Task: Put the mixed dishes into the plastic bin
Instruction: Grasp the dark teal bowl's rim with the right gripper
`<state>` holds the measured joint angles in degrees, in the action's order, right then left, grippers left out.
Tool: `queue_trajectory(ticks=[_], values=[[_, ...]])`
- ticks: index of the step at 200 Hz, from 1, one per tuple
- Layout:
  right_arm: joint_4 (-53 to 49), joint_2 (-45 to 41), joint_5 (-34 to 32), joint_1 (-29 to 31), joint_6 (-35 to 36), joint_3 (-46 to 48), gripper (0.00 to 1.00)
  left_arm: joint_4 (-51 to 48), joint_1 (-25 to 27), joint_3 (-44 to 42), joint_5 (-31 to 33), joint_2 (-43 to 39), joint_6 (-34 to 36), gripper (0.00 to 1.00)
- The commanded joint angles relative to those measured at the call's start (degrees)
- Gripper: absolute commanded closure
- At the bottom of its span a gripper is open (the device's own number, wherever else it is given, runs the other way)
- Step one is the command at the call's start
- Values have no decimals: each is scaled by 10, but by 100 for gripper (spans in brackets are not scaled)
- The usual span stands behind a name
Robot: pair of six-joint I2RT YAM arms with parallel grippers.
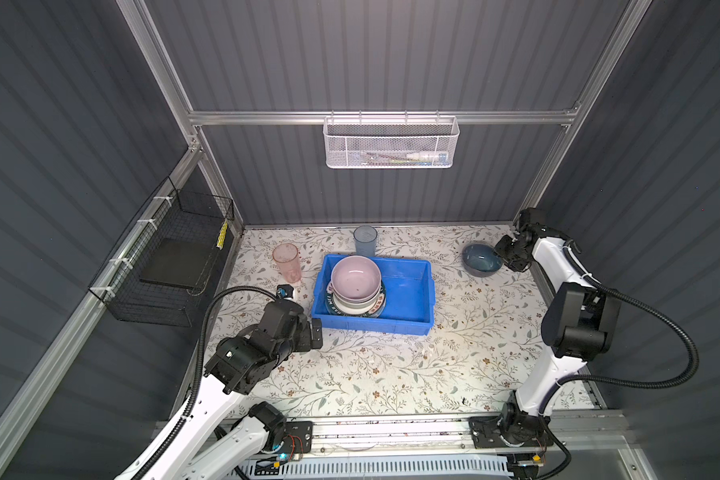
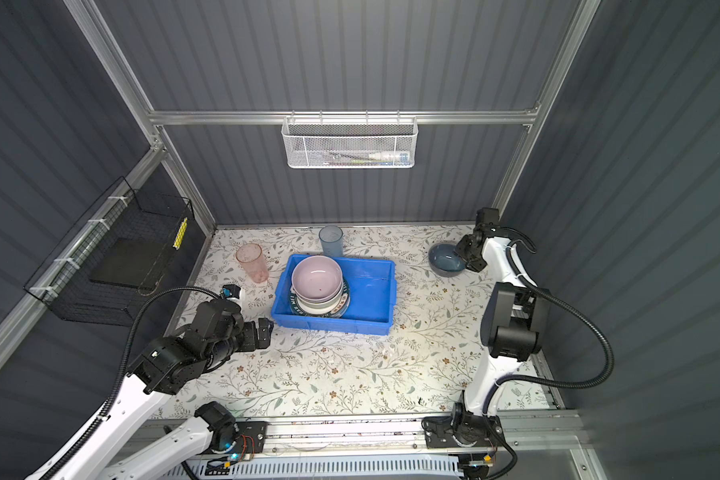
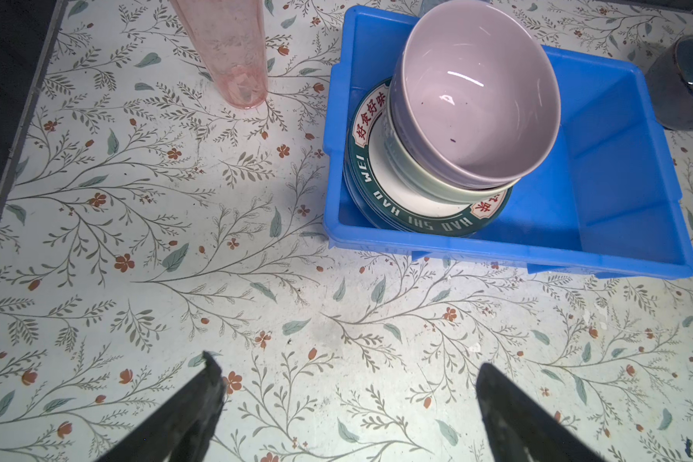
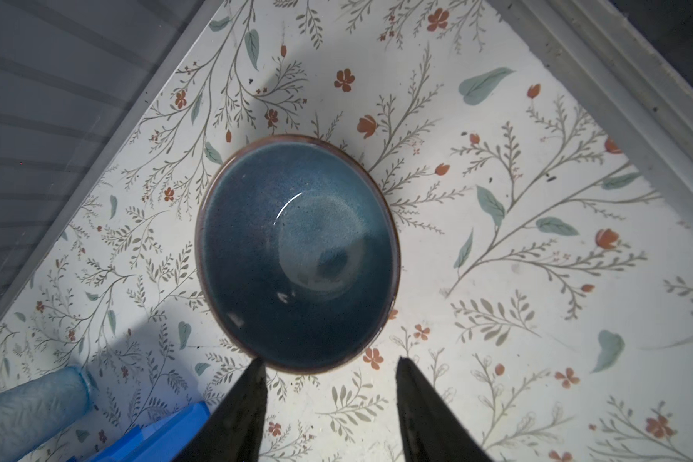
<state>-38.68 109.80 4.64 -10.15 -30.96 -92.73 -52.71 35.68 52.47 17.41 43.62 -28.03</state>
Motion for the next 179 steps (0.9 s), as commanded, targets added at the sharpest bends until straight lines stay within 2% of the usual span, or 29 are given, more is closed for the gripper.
queue_trajectory(ticks=[1, 44, 77, 116, 179], values=[[-31, 24, -28, -4, -11, -13, 43, 3, -3, -4, -5, -8, 12, 0], [-26, 53, -40, -4, -16, -12, 43, 3, -3, -3, -6, -7, 13, 0], [-10, 77, -28, -4, -18, -9, 46, 5, -3, 2, -6, 1, 17, 0], [-3, 101, -10, -5, -22, -12, 53, 3, -3, 5, -5, 2, 17, 0], [8, 96, 17, -10, -23, -1, 73, -1, -3, 0, -3, -9, 9, 0]])
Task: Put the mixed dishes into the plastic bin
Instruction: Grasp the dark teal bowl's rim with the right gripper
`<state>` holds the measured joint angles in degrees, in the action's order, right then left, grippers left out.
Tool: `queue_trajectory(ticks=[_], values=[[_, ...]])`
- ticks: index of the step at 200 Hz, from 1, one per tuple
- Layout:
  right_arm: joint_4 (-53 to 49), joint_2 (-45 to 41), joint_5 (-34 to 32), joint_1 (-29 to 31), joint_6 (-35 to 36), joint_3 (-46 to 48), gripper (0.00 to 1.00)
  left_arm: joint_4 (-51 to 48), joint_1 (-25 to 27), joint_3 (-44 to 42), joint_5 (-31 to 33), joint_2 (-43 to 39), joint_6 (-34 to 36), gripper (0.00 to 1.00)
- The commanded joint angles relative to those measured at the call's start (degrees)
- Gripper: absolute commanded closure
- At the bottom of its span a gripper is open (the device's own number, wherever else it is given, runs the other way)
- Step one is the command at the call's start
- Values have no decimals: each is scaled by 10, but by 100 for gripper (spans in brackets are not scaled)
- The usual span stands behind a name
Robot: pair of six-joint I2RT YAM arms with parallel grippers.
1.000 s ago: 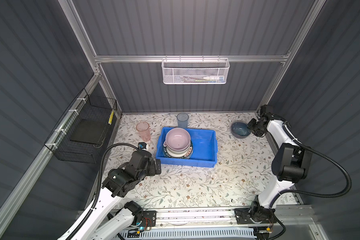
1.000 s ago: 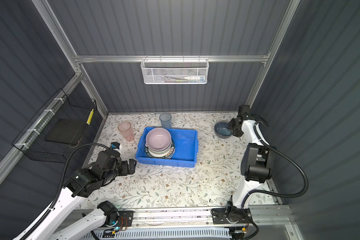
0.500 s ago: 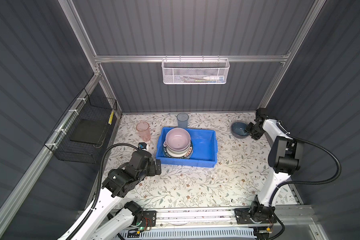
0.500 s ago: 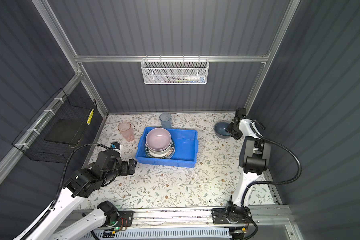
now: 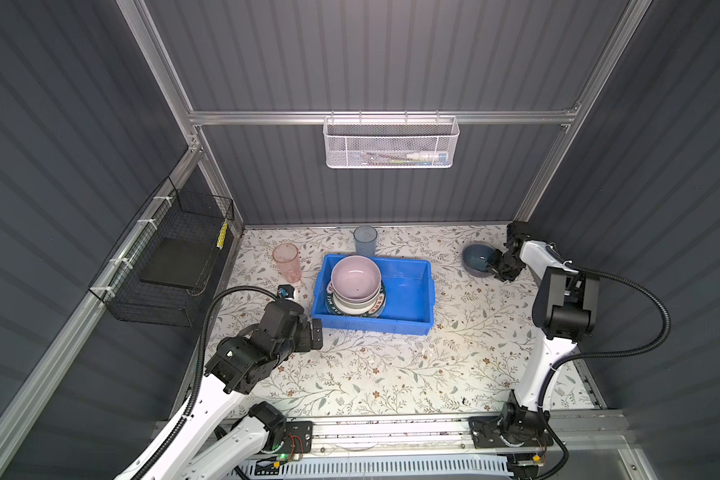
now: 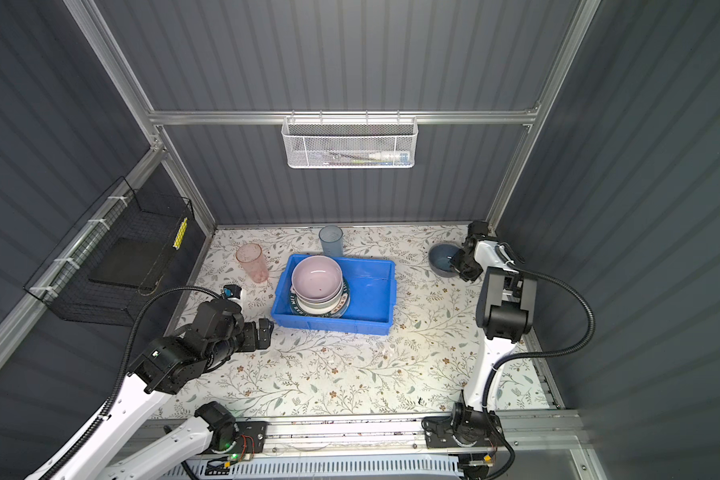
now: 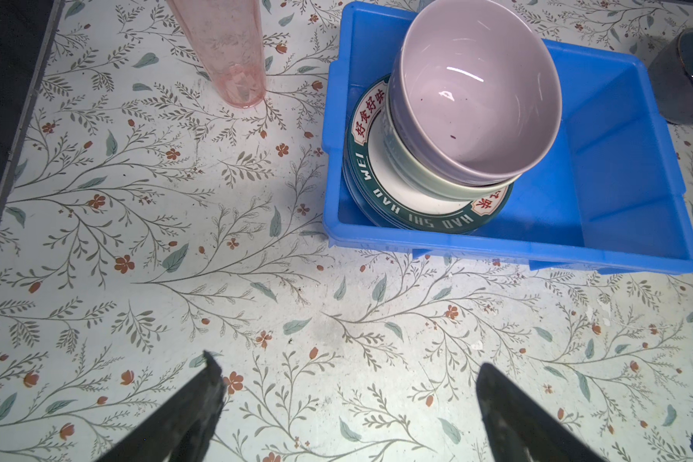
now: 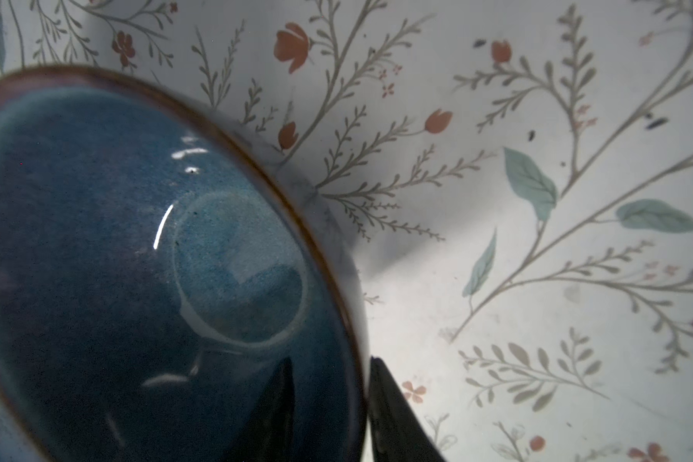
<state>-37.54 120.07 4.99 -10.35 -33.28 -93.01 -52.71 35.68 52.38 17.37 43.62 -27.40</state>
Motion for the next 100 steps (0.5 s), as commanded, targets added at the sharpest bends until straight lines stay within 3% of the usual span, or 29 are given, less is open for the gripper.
queue_trajectory(ticks=[1, 100], values=[[-3, -7, 14, -8, 0, 2, 73, -1, -3, 0, -2, -9, 2, 0], [3, -91, 66, -12, 21, 55, 96, -1, -3, -3, -2, -8, -1, 0]])
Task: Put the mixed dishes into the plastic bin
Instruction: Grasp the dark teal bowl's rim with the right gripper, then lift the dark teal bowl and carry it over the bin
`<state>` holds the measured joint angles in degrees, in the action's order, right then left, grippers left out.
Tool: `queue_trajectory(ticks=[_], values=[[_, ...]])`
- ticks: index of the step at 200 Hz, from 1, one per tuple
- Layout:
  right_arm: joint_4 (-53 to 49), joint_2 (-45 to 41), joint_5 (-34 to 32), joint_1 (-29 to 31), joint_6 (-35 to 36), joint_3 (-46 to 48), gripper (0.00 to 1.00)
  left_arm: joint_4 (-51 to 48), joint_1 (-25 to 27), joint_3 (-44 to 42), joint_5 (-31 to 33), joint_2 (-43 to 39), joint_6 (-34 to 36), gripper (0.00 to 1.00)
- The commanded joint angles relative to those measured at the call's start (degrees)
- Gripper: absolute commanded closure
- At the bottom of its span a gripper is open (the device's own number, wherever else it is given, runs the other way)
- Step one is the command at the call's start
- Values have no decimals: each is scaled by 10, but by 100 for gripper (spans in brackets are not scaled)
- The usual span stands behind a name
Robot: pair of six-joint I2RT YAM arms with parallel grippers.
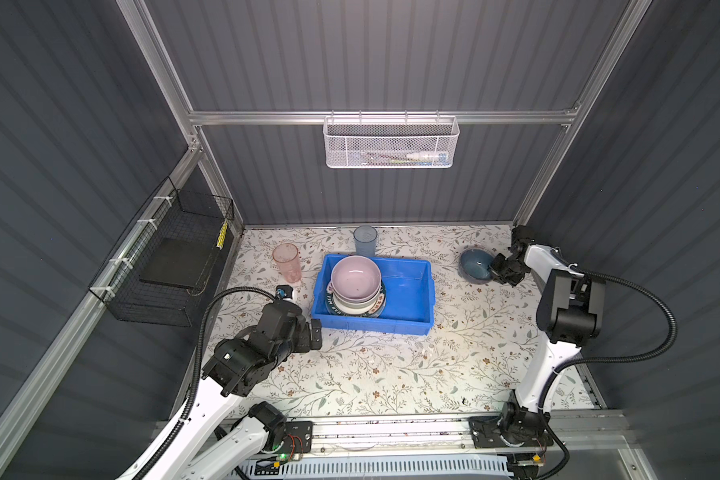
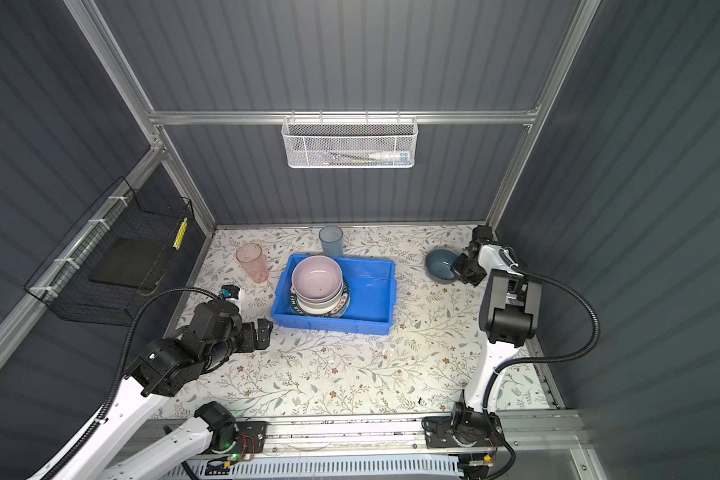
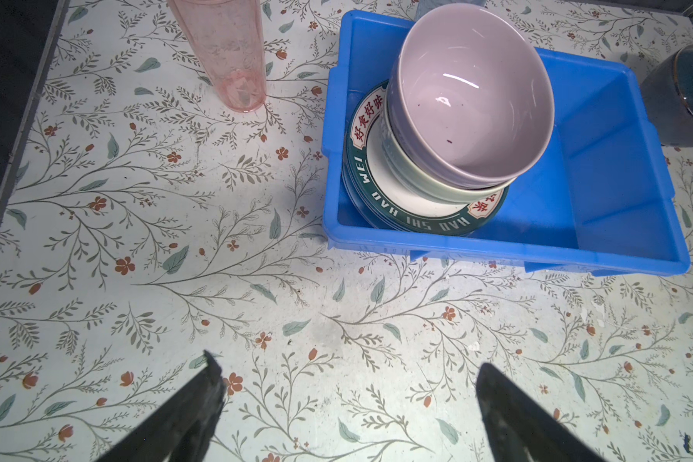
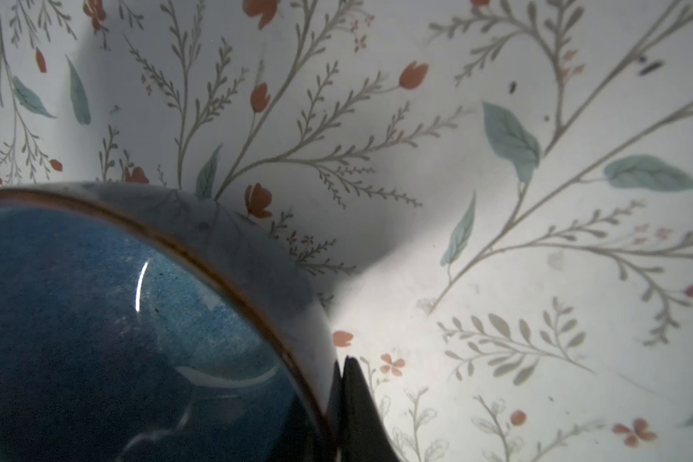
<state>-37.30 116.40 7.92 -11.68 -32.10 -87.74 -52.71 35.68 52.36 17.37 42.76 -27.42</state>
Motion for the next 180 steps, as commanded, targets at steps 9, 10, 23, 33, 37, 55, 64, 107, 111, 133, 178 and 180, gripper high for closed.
queue_trajectory(ticks=[9, 10, 23, 33, 37, 55, 64, 107, 111, 133, 178, 180], values=[[-1, -70, 38, 5, 12, 7, 97, -1, -3, -3, -1, 1, 0, 0], [-2, -71, 38, 5, 13, 7, 97, 0, -2, -3, -1, 1, 0, 0], [-7, -96, 37, 11, 18, 13, 97, 2, -3, -4, -1, 1, 3, 0], [-13, -114, 35, 16, 21, 14, 97, 5, -3, -3, -2, 2, 5, 0], [-15, -121, 34, 18, 22, 15, 97, 4, -3, -3, -2, 2, 6, 0], [-26, -152, 33, 27, 24, 15, 97, 6, -3, -3, -2, 6, 9, 0], [-32, -167, 32, 33, 26, 15, 97, 6, -3, -2, -3, 7, 9, 0], [-66, -202, 34, 90, 42, -22, 97, 14, -3, -5, -6, 7, 14, 0], [-71, -203, 32, 98, 44, -30, 97, 16, -3, -6, -8, 7, 15, 0], [-95, -200, 29, 144, 48, -67, 97, 30, -3, -7, -15, 6, 19, 0], [-100, -193, 41, 238, 40, -110, 97, 35, -3, -4, -21, 2, 26, 0], [-100, -191, 41, 242, 39, -112, 97, 34, -3, -3, -21, 1, 26, 0]])
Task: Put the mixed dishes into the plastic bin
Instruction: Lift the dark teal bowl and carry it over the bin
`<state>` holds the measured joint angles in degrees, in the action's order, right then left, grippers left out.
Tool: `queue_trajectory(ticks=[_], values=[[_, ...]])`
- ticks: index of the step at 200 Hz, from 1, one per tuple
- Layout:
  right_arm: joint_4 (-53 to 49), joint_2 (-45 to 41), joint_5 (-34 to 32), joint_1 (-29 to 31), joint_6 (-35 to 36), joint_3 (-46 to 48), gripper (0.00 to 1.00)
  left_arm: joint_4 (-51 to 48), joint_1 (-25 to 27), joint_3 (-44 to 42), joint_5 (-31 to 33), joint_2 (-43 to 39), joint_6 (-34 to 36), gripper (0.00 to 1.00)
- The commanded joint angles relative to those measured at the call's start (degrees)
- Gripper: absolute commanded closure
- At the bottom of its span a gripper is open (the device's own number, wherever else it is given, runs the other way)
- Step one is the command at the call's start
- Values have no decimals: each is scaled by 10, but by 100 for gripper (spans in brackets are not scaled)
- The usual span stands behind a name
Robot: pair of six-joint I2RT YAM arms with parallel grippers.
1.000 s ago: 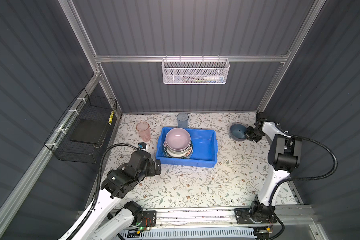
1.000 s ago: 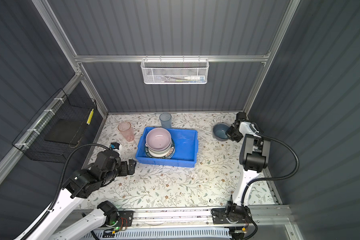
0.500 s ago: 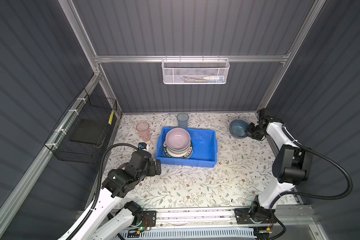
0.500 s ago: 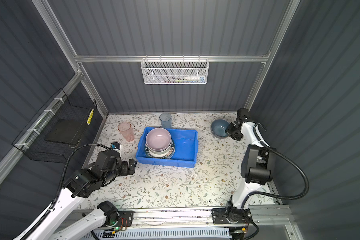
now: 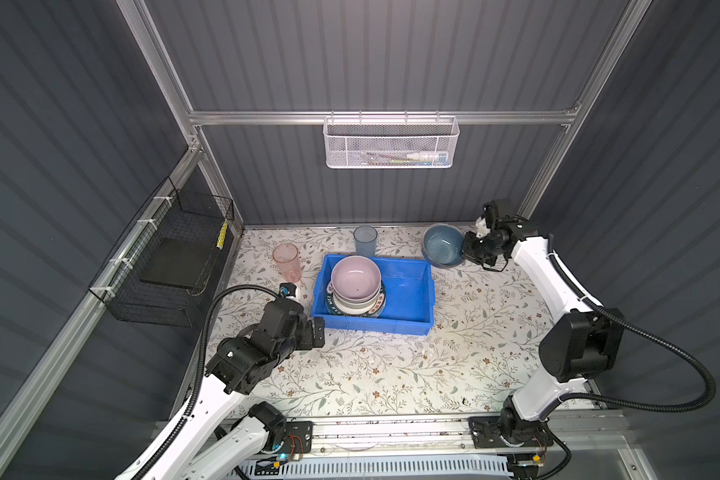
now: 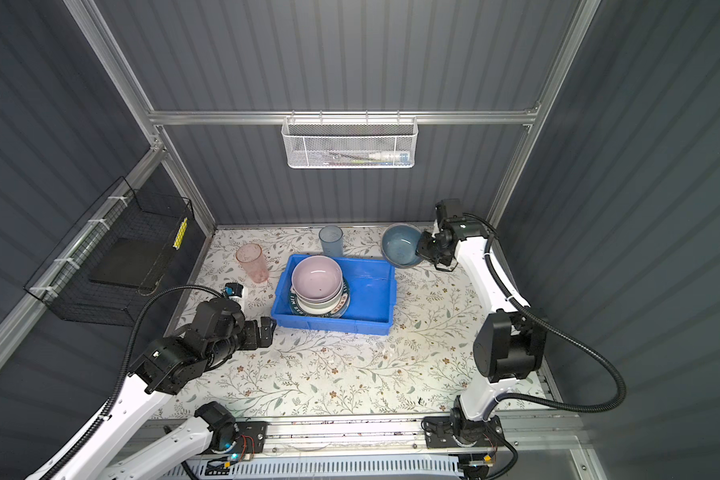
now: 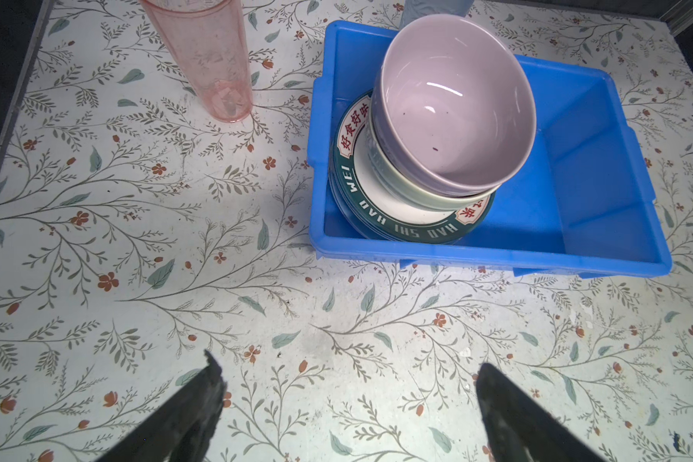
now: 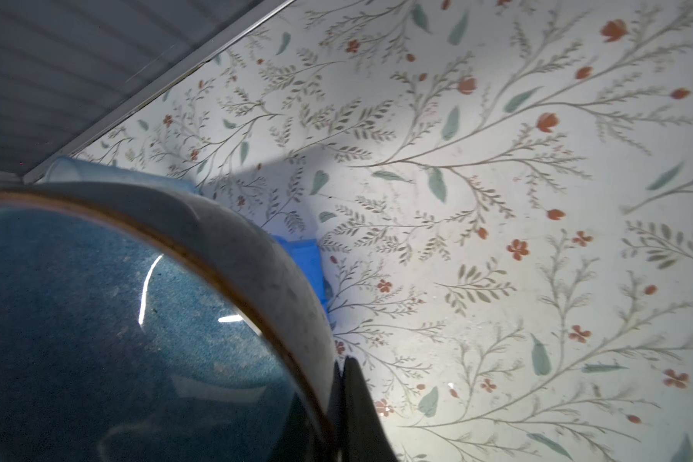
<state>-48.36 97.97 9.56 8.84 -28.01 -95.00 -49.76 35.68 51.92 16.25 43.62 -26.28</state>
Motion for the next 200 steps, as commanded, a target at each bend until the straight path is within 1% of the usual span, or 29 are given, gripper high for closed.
queue_trajectory(ticks=[1, 20, 52, 101, 135, 152, 165, 200], values=[[10, -6, 25, 39, -2, -40, 97, 5, -2, 1, -10, -7, 15, 0], [6, 13, 32, 78, -5, -64, 97, 2, -3, 1, -6, -11, 17, 0], [-8, 53, 27, 140, -5, -114, 97, 3, -3, -2, -6, -15, 15, 0], [-40, 122, 22, 209, 0, -205, 97, 2, -3, -9, -6, -20, 15, 0], [-67, 170, -4, 244, 4, -271, 97, 2, -2, -11, -3, -22, 18, 0], [-77, 190, -41, 263, 8, -295, 97, 2, -3, -13, -3, -24, 18, 0], [-86, 207, -57, 274, 11, -314, 98, 1, -2, -14, -1, -25, 18, 0], [-92, 244, -74, 289, 11, -340, 98, 0, -3, -17, 1, -32, 15, 0]])
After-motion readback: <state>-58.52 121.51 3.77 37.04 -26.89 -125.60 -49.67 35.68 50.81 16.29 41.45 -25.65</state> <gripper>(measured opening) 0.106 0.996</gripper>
